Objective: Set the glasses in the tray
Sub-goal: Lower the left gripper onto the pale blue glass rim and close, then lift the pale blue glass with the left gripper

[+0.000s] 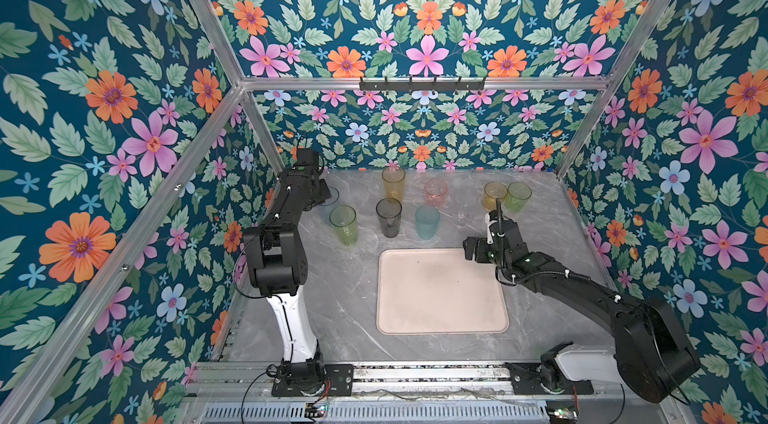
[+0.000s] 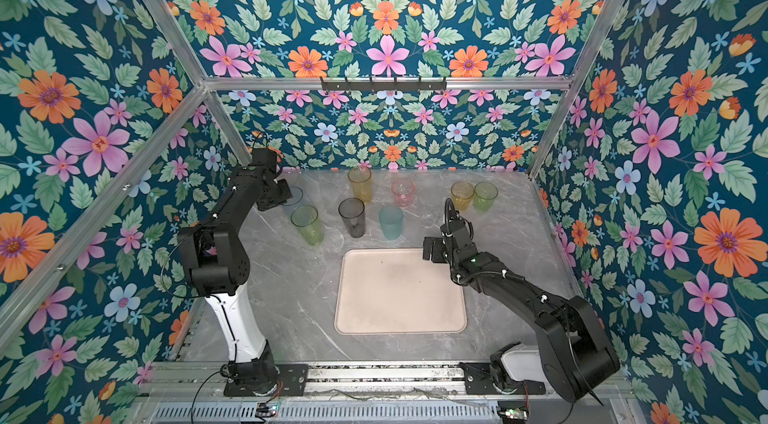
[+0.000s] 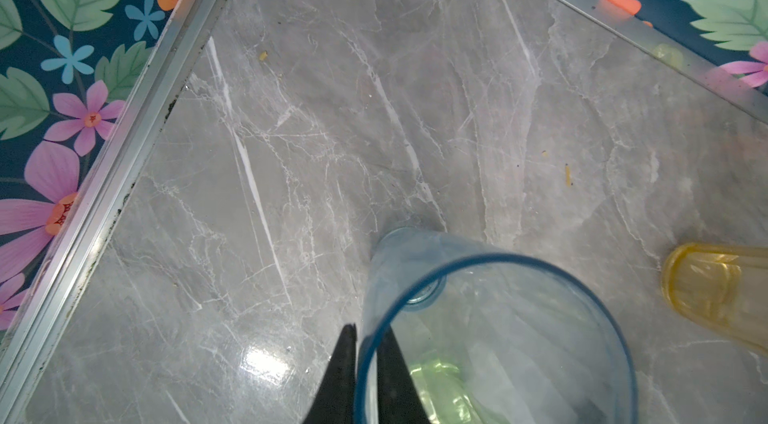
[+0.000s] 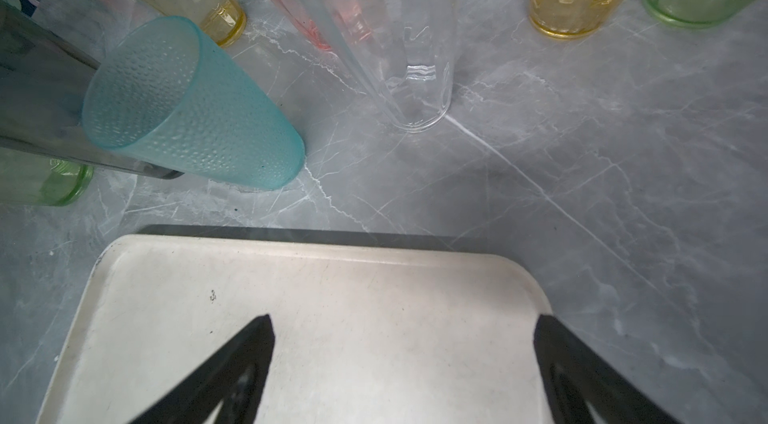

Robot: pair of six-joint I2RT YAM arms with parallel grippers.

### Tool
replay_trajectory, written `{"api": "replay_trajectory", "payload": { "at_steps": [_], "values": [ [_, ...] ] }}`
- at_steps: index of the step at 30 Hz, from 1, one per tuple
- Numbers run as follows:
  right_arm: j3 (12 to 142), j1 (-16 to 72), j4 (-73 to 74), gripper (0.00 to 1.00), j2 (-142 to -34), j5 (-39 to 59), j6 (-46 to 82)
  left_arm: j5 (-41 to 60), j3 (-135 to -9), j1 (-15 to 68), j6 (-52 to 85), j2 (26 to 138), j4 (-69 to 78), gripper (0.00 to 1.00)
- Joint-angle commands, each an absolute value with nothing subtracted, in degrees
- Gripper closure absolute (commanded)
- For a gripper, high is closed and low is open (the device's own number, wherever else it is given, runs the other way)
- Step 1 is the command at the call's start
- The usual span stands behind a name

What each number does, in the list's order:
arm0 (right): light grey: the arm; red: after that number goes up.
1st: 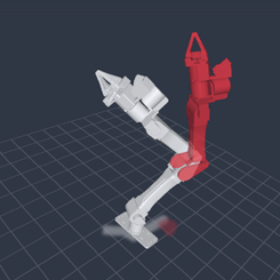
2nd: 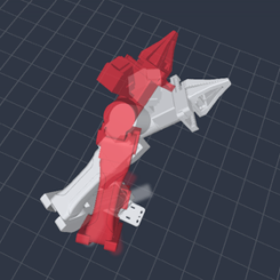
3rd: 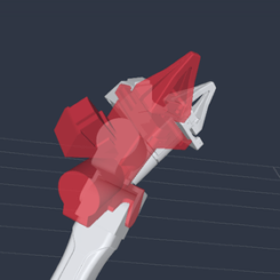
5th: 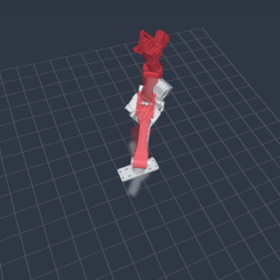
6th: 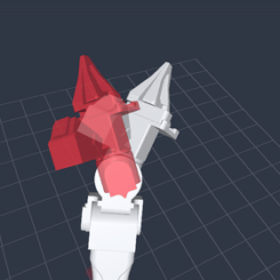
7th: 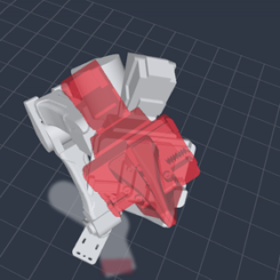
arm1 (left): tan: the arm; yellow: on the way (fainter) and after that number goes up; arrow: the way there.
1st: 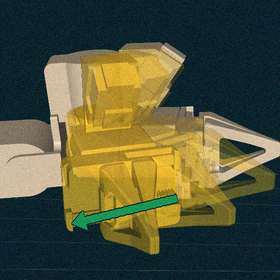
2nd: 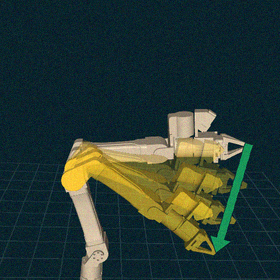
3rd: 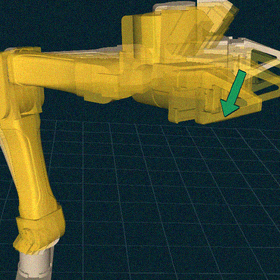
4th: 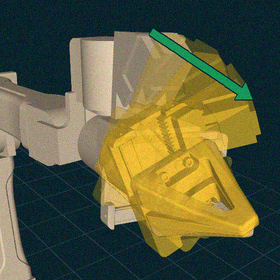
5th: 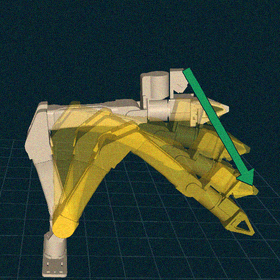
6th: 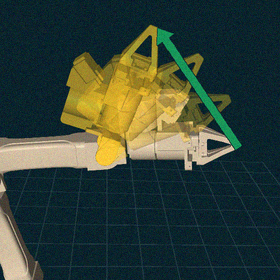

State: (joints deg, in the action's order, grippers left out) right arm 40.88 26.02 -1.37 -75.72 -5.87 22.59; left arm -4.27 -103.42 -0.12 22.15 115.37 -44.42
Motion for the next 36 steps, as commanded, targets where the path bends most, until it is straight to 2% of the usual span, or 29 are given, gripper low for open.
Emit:
{"api": "replay_trajectory", "payload": {
  "at_steps": [1,17,36],
  "values": [
    [41.04,26.04,-1.19,0.01,-75.46,-6.44,23.51,-4.04,-103.44,-0.18,21.62,115.58,-45.27,0.87],
    [41.15,26.09,-0.84,0.01,-76.29,-4.69,24.13,-1.43,-103.67,-0.15,19.97,114.71,-45.54,0.94],
    [41.84,26.02,-1.31,0.01,-77.35,-4.32,24.30,-5.69,-108.62,-0.18,18.46,112.34,-52.09,1.00]
  ]
}}
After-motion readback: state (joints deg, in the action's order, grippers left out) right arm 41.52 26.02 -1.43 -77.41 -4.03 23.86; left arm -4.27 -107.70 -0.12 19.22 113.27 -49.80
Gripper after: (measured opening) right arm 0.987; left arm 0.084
